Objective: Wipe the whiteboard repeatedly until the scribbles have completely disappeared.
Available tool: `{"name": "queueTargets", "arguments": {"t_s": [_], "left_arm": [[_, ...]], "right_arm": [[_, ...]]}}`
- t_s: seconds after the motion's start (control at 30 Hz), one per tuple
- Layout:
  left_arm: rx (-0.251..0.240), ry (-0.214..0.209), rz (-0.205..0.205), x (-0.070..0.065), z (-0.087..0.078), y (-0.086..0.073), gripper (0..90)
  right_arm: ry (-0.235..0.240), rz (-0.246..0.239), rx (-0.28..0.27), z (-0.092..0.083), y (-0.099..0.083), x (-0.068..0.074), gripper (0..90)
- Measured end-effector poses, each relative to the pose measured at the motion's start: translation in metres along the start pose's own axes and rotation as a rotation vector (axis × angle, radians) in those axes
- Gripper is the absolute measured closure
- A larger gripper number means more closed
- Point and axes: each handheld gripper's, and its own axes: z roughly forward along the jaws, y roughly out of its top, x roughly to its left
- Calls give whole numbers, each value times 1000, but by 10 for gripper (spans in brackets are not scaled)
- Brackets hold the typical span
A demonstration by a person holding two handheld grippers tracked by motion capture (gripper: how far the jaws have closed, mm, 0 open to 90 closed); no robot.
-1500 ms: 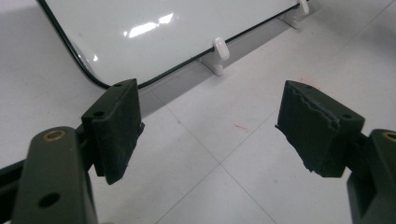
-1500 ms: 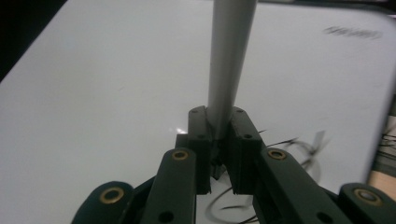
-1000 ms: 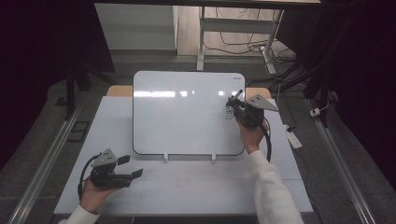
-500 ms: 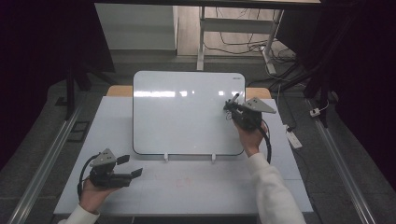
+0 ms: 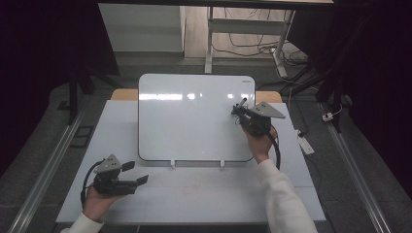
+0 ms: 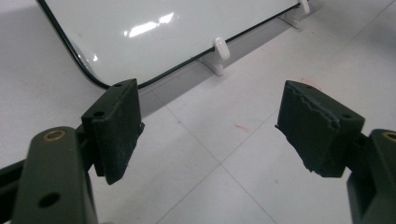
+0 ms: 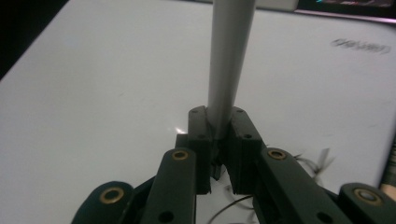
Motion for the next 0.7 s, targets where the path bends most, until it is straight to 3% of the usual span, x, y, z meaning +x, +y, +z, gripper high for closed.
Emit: {"name": "queueTargets", "arguments": {"t_s": [0.17, 0.33, 0.43, 0.53, 0.57, 0.67, 0.7], "left_arm": [[-4, 0, -3, 0, -1, 0, 228], [-2, -1, -2, 1, 0, 0, 228], [-1, -1, -1, 0, 0, 0, 228], [-4, 0, -1, 0, -1, 0, 229], [-4, 0, -1, 0, -1, 0, 228], [-2, 1, -6, 2, 0, 0, 229], [-1, 1, -6, 2, 0, 0, 229]], "right_arm": [[-45, 69, -41, 1, 8, -20, 811], [25, 25, -4, 2, 0, -3, 811], [-2, -9, -2, 0, 0, -2, 811], [-34, 67, -33, -1, 3, -16, 811], [-34, 71, -36, -1, 3, -16, 811], [8, 10, -13, 1, -1, -4, 811], [3, -12, -8, 0, -1, -2, 811]]}}
